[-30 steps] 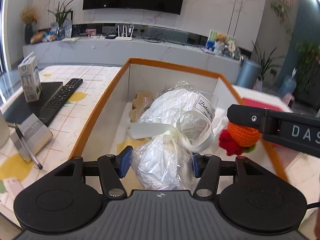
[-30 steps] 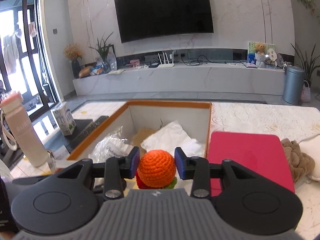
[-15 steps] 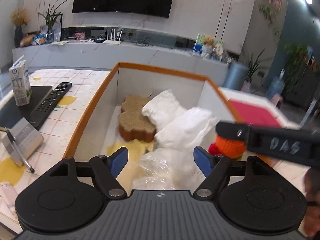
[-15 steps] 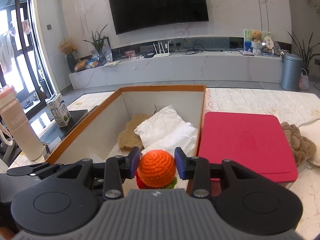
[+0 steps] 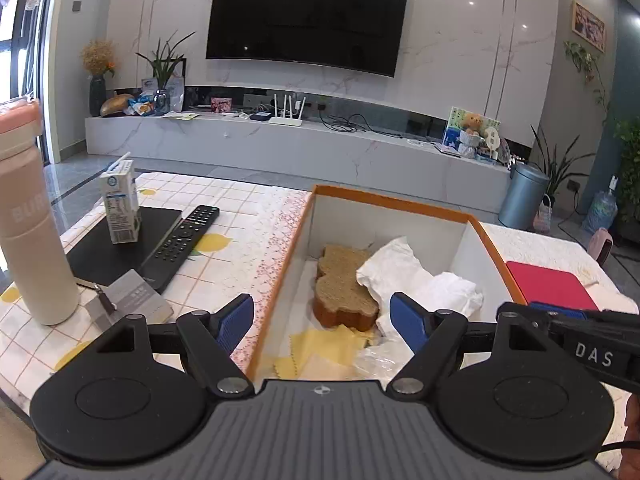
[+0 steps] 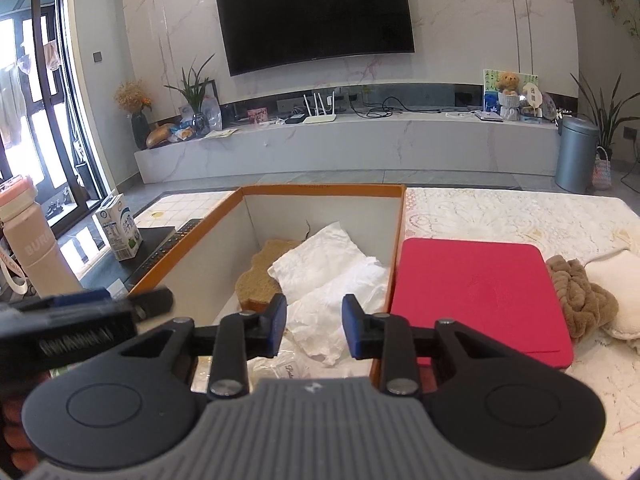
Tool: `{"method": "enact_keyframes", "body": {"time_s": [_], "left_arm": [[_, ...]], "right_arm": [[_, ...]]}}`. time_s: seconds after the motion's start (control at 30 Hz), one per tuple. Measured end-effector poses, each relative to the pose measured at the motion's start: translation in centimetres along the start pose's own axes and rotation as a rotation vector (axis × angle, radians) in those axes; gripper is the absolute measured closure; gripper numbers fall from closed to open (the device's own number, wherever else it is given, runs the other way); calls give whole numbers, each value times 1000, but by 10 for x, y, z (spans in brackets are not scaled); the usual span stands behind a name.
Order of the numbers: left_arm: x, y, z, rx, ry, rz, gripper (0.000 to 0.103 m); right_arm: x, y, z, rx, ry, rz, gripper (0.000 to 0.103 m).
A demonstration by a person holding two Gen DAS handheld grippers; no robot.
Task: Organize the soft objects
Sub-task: 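Open the left gripper over the box releasing the bag while the right releases the ball, then move both open grippers back to the white-covered table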
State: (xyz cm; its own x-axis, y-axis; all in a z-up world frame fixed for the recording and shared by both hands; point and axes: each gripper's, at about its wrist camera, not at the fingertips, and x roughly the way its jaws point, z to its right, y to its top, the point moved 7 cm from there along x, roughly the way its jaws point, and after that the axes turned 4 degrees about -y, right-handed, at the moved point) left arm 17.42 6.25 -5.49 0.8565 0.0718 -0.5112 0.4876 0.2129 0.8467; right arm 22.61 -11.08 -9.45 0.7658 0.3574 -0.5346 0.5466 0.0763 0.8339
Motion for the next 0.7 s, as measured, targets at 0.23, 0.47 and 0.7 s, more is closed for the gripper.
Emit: {"method": "enact_keyframes", "body": {"time_s": [0.23, 0.47, 0.7], "left_arm": [[0, 1, -13, -15, 42, -13, 12], [-16, 10, -23, -16, 76, 6, 12], [-35, 25, -23, -9, 156, -14, 12]], "right_arm": [[-8, 3, -4, -10, 23, 7, 73], [-20, 9, 3, 24, 51, 30, 72], [-48, 26, 21, 51, 69, 72, 72]]}}
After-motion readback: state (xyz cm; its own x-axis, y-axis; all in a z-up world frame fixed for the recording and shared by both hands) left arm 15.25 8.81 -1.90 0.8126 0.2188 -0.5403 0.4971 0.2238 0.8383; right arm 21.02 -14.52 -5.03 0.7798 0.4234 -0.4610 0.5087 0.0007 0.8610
